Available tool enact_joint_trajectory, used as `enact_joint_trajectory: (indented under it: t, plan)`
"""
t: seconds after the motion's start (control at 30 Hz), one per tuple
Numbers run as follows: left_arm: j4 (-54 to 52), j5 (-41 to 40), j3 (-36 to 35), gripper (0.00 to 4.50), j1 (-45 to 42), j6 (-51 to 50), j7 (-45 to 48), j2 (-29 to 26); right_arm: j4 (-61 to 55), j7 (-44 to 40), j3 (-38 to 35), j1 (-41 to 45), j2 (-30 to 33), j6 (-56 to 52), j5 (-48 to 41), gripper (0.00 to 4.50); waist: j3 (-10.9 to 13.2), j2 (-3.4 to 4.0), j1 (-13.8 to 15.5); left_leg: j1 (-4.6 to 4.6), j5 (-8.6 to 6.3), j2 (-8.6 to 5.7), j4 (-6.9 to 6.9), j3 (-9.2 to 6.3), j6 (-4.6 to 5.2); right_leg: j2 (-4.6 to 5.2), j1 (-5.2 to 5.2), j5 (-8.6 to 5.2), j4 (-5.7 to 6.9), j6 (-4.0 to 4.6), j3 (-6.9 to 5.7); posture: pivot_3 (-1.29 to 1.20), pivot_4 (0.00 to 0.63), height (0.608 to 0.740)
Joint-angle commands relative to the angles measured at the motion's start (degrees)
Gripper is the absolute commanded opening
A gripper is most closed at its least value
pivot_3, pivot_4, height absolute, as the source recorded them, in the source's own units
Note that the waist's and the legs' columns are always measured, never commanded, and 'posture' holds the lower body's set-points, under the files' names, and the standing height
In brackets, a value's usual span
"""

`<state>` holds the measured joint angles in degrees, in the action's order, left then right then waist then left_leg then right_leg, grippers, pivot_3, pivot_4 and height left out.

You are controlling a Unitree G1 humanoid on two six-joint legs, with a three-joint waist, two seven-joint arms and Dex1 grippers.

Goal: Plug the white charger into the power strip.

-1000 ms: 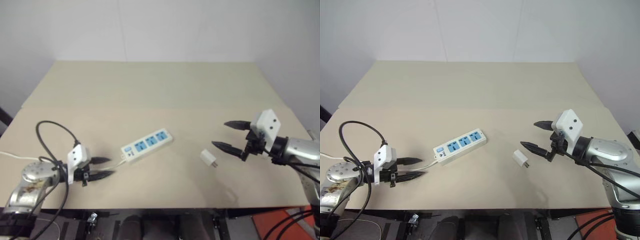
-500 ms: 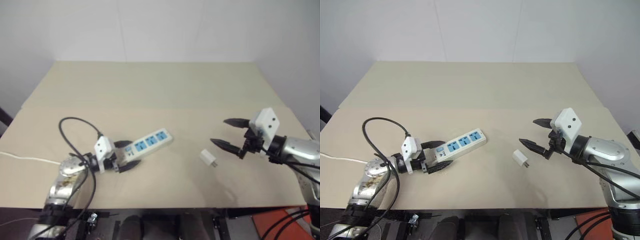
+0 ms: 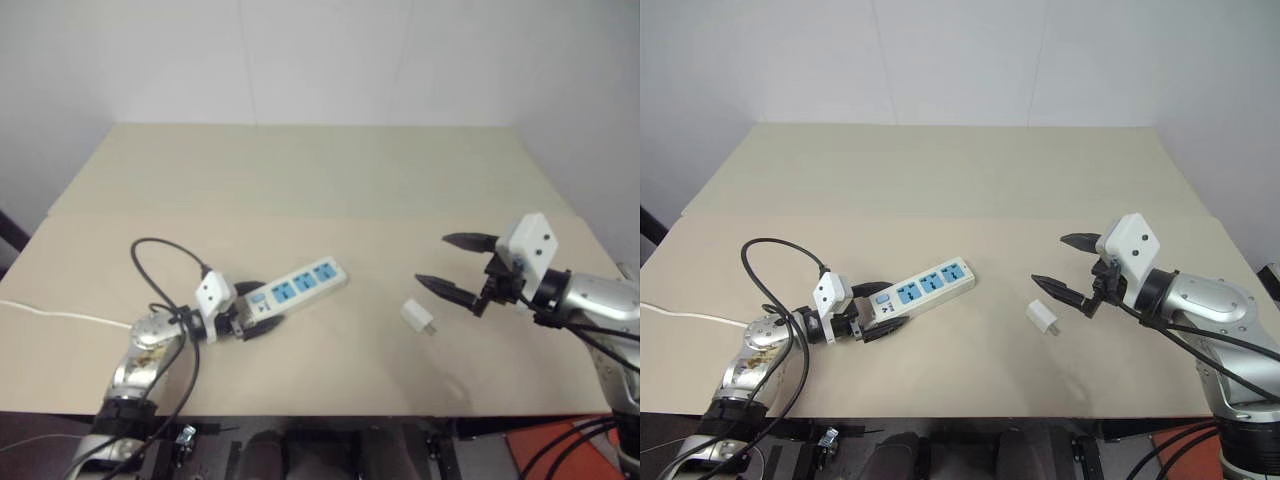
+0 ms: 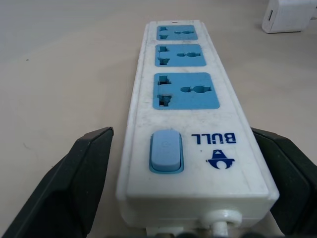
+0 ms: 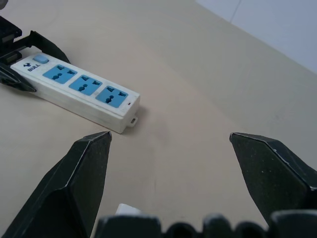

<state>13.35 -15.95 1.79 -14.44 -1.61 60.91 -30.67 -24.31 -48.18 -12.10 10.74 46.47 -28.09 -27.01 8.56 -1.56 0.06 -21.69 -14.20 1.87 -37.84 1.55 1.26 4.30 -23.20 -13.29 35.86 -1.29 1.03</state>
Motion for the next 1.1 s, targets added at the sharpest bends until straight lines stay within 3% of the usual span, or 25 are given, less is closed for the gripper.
enact_joint_trajectory:
  t: [0.03, 0.2, 0.43, 0.63, 0.73, 0.9, 1.1]
  plan:
    - [2.8, 1.9, 3.8, 4.49, -0.3, -2.7, 3.1, -0.7, -2.0, 0.6, -0.8, 1.7, 0.1, -0.1, -1.1, 4.5, 0.0, 0.06, 0.0, 0.0, 0.0, 0.0, 0.0, 0.0, 0.0, 0.0, 0.0, 0.0, -0.01, 0.0, 0.0, 0.0, 0.15, 0.74]
    - [5.9, 3.0, 5.2, 3.32, -2.9, -1.7, 3.8, 0.1, -2.7, 0.8, -1.7, 2.1, 0.8, -0.5, -1.5, 4.5, -0.3, 0.44, 0.3, 0.04, 0.0, -0.05, 0.0, 0.01, 0.0, 0.04, 0.07, 0.0, -0.03, -0.01, 0.01, 0.0, 0.15, 0.74]
    - [8.5, 4.2, 6.1, 3.32, -7.2, 4.6, 5.3, 2.6, -2.7, 0.5, -2.6, 2.5, 2.2, -0.6, -2.0, 4.5, -0.4, 0.58, 1.0, 0.1, 0.0, -0.1, -0.01, 0.01, 0.0, 0.07, 0.15, -0.04, -0.04, -0.08, 0.0, 0.0, 0.15, 0.74]
    - [5.0, 2.2, 8.3, 3.32, -10.2, 6.2, 13.7, 2.9, 0.6, -3.8, -1.4, 4.3, 5.6, -0.5, -2.3, 4.5, -0.4, 0.55, 0.7, -0.23, 0.0, -0.1, -0.03, 0.0, 0.0, 0.05, -0.04, 0.01, -0.13, -0.05, -0.02, 0.0, 0.15, 0.74]
    - [5.7, 2.6, 9.4, 3.32, -11.4, 7.9, 17.9, 2.1, 3.1, -4.5, 1.1, 8.2, 7.8, -7.9, -4.1, 4.5, -0.3, 0.52, 0.5, -0.28, 0.0, -0.09, -0.03, 0.0, 0.01, 0.04, -0.09, 0.02, -0.17, -0.05, -0.02, 0.0, 0.15, 0.74]
    - [9.3, 3.9, 9.6, 3.32, -12.5, 10.3, 20.1, 1.5, 10.6, 4.2, 8.4, 26.7, 7.0, -34.0, -5.3, 4.5, -0.3, 0.49, -0.5, -0.25, 0.01, -0.06, -0.04, -0.02, 0.02, 0.02, -0.16, 0.04, -0.04, -0.01, 0.03, 0.0, 0.15, 0.74]
    - [9.5, 4.2, 9.5, 3.32, -11.1, 11.2, 19.8, 1.6, 15.4, 5.1, 19.6, 40.2, 9.0, -51.7, -3.8, 4.5, -0.3, 0.51, -0.5, -0.77, -0.02, -0.05, -0.03, -0.06, 0.06, 0.04, -0.72, 0.05, -0.02, 0.01, -0.03, 0.0, 0.15, 0.74]
